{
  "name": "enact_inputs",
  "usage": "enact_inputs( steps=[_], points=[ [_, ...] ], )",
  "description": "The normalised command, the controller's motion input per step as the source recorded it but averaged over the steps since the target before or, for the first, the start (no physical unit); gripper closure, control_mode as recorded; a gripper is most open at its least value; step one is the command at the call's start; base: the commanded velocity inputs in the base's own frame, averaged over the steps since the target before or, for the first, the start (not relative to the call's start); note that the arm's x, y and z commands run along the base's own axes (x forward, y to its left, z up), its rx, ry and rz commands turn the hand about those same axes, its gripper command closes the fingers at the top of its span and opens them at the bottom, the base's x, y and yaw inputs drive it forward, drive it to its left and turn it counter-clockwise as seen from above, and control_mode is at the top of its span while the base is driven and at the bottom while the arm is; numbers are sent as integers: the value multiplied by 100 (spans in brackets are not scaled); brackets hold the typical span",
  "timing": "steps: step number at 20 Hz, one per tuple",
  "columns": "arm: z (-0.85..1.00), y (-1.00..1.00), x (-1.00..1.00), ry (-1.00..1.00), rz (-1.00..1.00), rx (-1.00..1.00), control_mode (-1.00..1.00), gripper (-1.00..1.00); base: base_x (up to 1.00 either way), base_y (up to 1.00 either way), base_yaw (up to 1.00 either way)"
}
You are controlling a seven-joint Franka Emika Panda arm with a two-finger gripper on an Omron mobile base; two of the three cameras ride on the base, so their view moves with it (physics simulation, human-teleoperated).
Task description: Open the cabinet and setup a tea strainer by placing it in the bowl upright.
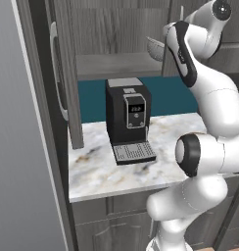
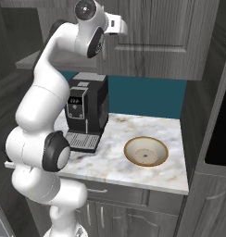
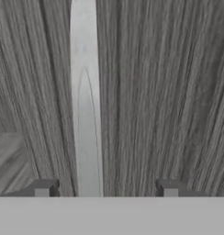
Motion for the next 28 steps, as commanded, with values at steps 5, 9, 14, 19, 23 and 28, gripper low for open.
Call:
enact_inputs(
  steps=[5,9,14,19,23,28],
  points=[
    [0,0,-10,-5,-6,0,-100,100,0,0,0],
    [0,-14,-35,-1,-9,0,-100,100,0,0,0],
    [0,-37,-55,0,-7,0,-100,100,0,0,0],
    [0,-56,-69,2,-2,0,-100,100,0,0,0],
    [4,-56,-90,13,-3,0,-100,100,0,0,0],
    [10,-81,-98,17,-3,1,-100,100,0,0,0]
  ],
)
